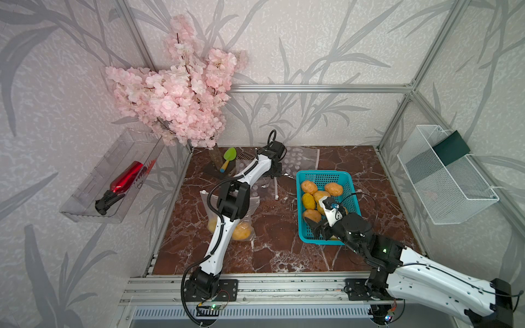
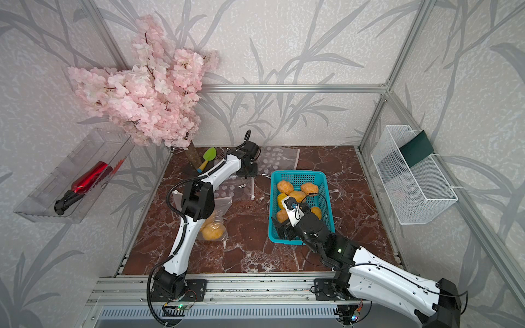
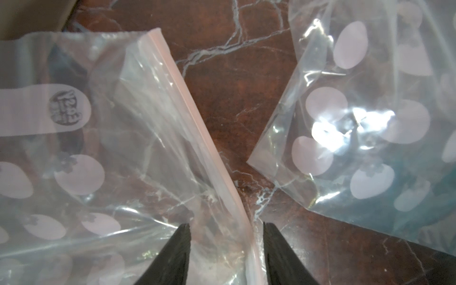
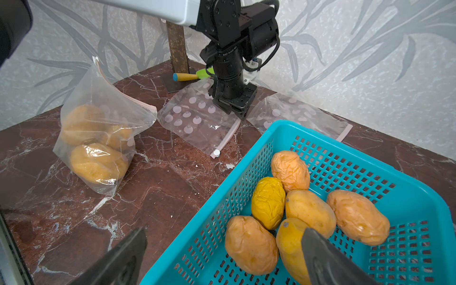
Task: Put the potatoes into a zipper bag and zip it
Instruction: Pick up the zipper food storage bag at the center of the board.
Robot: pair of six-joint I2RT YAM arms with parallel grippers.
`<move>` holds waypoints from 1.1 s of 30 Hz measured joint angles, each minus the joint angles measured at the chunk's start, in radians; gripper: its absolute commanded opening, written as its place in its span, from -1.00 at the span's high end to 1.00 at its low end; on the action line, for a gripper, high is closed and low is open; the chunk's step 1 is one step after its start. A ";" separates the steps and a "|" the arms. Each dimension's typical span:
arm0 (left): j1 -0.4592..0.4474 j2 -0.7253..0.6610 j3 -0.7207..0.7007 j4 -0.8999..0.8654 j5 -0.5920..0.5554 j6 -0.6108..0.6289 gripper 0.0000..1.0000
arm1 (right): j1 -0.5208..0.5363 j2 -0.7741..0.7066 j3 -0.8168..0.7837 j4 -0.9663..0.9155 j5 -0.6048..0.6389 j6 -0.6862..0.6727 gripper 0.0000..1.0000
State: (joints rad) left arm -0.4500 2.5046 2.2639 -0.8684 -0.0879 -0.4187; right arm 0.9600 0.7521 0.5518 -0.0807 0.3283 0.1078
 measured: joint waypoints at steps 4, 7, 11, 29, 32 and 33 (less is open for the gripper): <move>-0.001 0.051 0.045 -0.016 -0.001 0.003 0.58 | 0.000 -0.012 0.000 0.000 -0.001 0.001 -0.98; -0.002 0.077 0.081 -0.028 -0.007 0.003 0.88 | 0.000 -0.017 -0.002 0.001 -0.005 0.004 -0.98; -0.002 0.084 0.103 -0.044 -0.012 0.001 1.00 | 0.000 -0.018 -0.008 -0.001 -0.008 0.004 -0.98; -0.085 -0.622 -0.634 0.124 0.120 -0.002 1.00 | -0.005 -0.021 -0.009 -0.012 -0.024 0.070 -0.98; -0.118 -0.847 -0.809 0.225 0.203 -0.002 1.00 | -0.009 -0.034 -0.009 -0.029 -0.027 0.102 -0.98; -0.129 -0.901 -0.850 0.253 0.226 -0.002 1.00 | -0.010 -0.043 -0.009 -0.033 -0.029 0.113 -0.98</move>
State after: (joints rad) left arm -0.5785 1.6032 1.4143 -0.6155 0.1383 -0.4210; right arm 0.9501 0.7094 0.5430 -0.1139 0.2993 0.2211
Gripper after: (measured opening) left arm 0.048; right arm 0.990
